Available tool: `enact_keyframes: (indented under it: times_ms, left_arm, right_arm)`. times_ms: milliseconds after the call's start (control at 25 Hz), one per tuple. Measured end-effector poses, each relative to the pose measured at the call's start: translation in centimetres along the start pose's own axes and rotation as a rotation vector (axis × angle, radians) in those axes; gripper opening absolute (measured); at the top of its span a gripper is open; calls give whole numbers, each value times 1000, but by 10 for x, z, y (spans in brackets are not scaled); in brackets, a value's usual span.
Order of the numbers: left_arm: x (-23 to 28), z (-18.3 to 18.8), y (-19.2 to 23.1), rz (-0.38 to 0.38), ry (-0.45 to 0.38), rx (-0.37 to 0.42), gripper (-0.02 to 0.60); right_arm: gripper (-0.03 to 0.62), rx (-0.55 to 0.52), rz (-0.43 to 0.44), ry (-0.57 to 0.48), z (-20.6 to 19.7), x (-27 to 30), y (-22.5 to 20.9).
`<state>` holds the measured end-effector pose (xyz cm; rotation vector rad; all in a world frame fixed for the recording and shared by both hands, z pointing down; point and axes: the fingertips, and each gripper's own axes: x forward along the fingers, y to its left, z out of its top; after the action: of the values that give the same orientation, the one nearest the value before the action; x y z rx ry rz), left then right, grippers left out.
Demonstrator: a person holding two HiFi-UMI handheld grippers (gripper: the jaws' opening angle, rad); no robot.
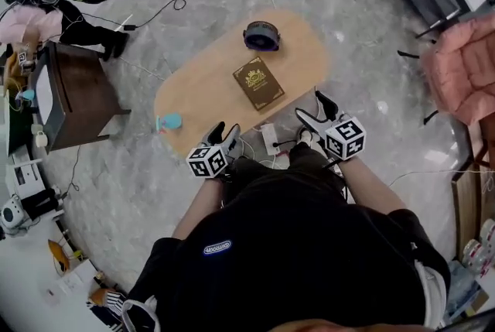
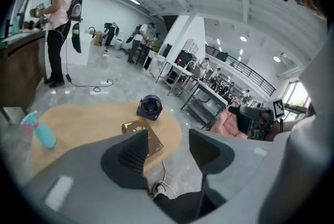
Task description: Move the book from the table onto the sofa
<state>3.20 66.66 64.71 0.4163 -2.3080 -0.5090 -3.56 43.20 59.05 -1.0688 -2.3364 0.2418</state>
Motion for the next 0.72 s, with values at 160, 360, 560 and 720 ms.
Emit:
enact_keyframes:
  times_ms: [160, 360, 560, 720]
  left_arm:
    - [39, -21, 11, 23, 58, -28, 241]
    - [84, -72, 36, 4, 188, -72, 241]
    - [142, -109, 75, -17, 282, -64, 241]
    - [193, -126, 114, -22, 309, -89, 241]
  right_arm:
    - [354, 15, 70, 197, -60, 48, -33]
    - [353, 25, 82, 350, -120, 98, -55]
    - [345, 123, 55, 429, -177, 155, -90]
    - [345, 104, 77, 483, -211, 206, -111]
